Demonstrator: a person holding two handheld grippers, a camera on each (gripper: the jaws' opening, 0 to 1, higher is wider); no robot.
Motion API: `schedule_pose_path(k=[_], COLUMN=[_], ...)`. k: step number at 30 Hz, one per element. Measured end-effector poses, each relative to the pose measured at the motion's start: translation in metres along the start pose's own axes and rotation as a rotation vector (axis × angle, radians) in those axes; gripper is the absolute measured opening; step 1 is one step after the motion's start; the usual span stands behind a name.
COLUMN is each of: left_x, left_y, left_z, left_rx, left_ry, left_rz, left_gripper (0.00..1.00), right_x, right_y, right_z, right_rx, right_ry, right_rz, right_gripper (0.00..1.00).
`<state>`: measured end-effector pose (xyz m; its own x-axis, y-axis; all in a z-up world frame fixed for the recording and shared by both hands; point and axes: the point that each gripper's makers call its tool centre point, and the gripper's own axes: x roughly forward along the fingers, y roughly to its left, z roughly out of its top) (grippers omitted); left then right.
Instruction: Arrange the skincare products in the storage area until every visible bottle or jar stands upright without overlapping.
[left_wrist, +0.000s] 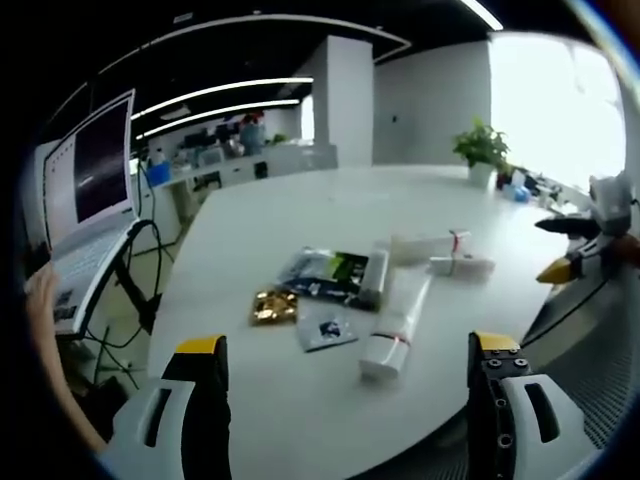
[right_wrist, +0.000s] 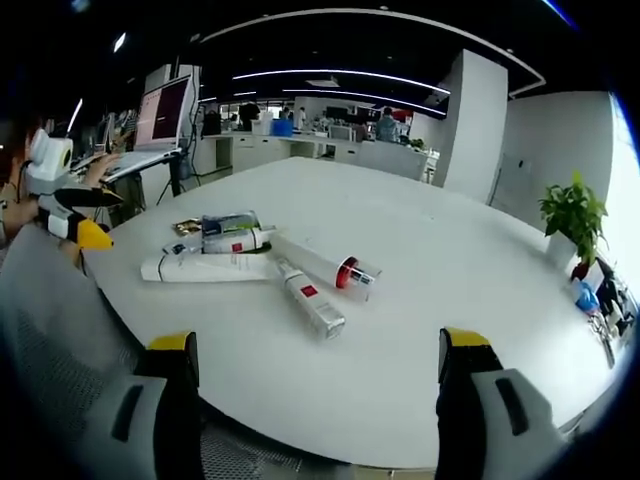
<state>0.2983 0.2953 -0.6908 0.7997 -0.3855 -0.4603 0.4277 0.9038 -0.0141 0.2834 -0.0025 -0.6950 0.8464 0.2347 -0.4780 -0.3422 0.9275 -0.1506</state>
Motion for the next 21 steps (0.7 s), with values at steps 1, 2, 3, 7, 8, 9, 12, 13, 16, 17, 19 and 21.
schedule_pose_path(k=[1,2,3,7,8,9,12,13,16,17,19,21], left_x=[0.000,0.000,0.000,0.000,-0.001,-0.002,-0.002,-0.003,-0.003,-0.002,-0.002,-0.002], left_y=[0.002,0.004,0.008,0.003,0.004,0.004,0.006,0.006,0.004,0.004,0.005,0.005], left_z=[-0.001,-0.003,-0.010,-0.004,-0.003,-0.001,0.001,0.001,0.003,0.002,0.001,0.000], left_rx=[-0.005,-0.006,-0.007,0.017,0.008,-0.005,0.005,0.027,0.053,0.058,0.056,0.052], left_ry=[0.006,0.013,0.052,0.023,0.017,0.007,0.002,0.006,0.003,0.008,0.017,0.024], left_rz=[0.011,0.019,0.042,0.027,0.029,0.030,0.042,0.051,0.050,0.050,0.049,0.047], left_gripper=[0.97,0.97,0.97,0.97,0.97,0.97,0.97,0.97,0.97,0.97,0.97,0.97], right_x=[-0.001,-0.001,-0.001,-0.002,-0.002,-0.002,-0.003,-0.003,-0.004,-0.004,-0.005,-0.005], right_y=[0.000,-0.001,0.000,0.000,0.000,0.000,0.001,0.001,0.001,0.001,0.000,0.000], right_z=[0.002,0.003,0.003,0.004,0.005,0.006,0.006,0.007,0.007,0.007,0.009,0.010], right_rx=[0.001,0.001,0.000,-0.008,-0.005,-0.005,-0.008,-0.009,-0.013,-0.020,-0.024,-0.019], right_ry=[-0.010,-0.018,-0.019,-0.023,-0.027,-0.031,-0.031,-0.033,-0.035,-0.032,-0.037,-0.035], right_rz=[-0.001,-0.002,0.000,0.004,0.004,0.006,0.010,0.010,0.011,0.010,0.004,0.009], right_gripper=[1.00,1.00,1.00,1.00,1.00,1.00,1.00,1.00,1.00,1.00,1.00,1.00])
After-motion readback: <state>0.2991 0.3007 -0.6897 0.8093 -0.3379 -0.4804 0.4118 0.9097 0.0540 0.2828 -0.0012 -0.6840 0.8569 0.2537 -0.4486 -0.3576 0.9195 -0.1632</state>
